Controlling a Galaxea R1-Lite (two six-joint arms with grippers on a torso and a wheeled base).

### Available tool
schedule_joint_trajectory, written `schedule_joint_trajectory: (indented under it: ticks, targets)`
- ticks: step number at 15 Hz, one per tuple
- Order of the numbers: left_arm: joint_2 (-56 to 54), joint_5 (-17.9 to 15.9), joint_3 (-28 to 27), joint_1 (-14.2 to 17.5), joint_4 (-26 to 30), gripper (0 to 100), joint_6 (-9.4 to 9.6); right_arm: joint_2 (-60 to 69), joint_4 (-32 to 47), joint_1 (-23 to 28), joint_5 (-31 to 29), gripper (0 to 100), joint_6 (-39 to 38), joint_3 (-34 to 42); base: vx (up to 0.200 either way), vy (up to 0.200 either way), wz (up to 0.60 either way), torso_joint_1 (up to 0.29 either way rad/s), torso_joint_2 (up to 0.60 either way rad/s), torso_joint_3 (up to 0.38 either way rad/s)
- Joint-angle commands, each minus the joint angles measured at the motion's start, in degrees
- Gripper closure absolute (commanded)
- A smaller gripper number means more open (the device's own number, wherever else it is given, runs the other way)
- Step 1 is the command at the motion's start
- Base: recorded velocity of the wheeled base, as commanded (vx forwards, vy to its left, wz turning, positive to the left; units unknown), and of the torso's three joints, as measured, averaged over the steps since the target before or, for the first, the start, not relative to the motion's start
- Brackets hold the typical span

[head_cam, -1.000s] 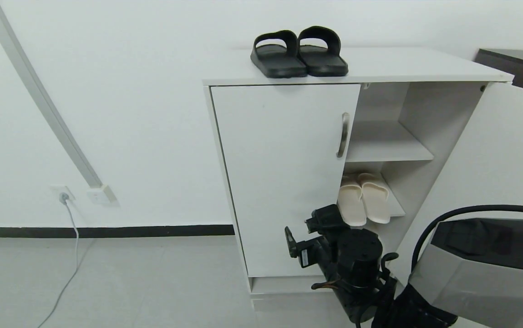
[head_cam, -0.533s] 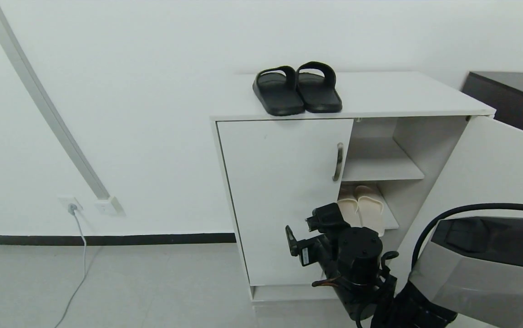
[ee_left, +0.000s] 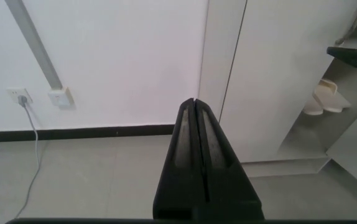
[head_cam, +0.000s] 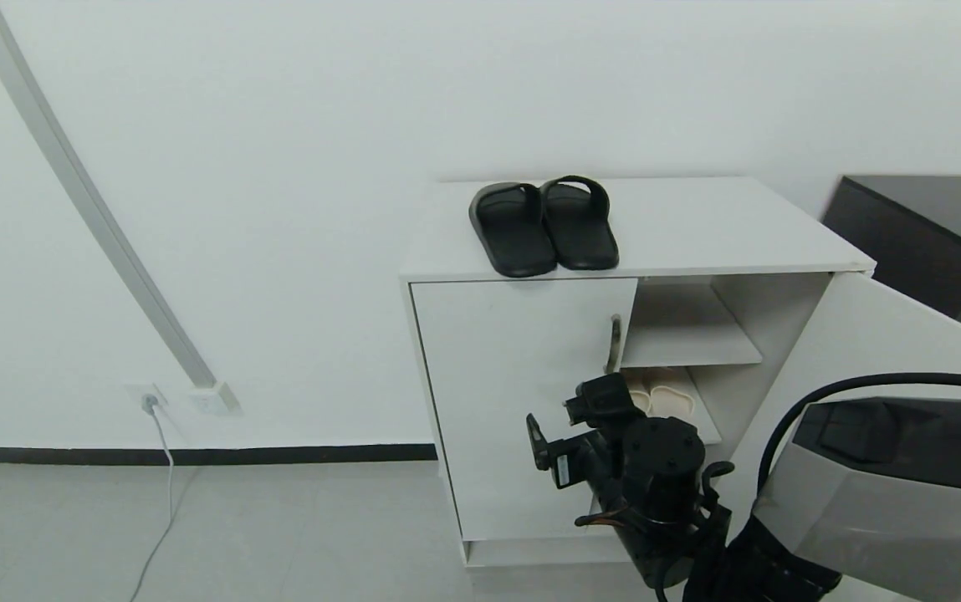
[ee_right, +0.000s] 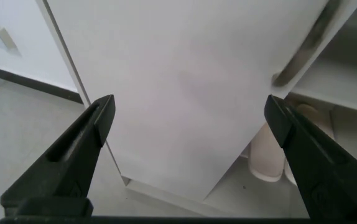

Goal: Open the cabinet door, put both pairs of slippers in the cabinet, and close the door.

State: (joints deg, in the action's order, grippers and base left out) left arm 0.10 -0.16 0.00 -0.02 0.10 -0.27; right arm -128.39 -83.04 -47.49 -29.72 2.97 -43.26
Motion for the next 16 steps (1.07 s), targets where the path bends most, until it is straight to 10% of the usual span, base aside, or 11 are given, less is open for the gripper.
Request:
schedule_joint_trajectory:
  ticks: [1,16]
  targets:
    - [-0.01,-0.02,0.0,0.02,-0.01,100,-0.08,0.07,-0.01,0.03,0.01,0,0.01,0.11,0.0,0.0,0.0,0.217,-0.52,-0.31]
    - [-0.01,-0.02,0.0,0.02,-0.01,100,0.0,-0.1,-4.32,0.47,1.77,0,5.2,1.96,0.0,0.0,0.0,0.185,-0.43,-0.238]
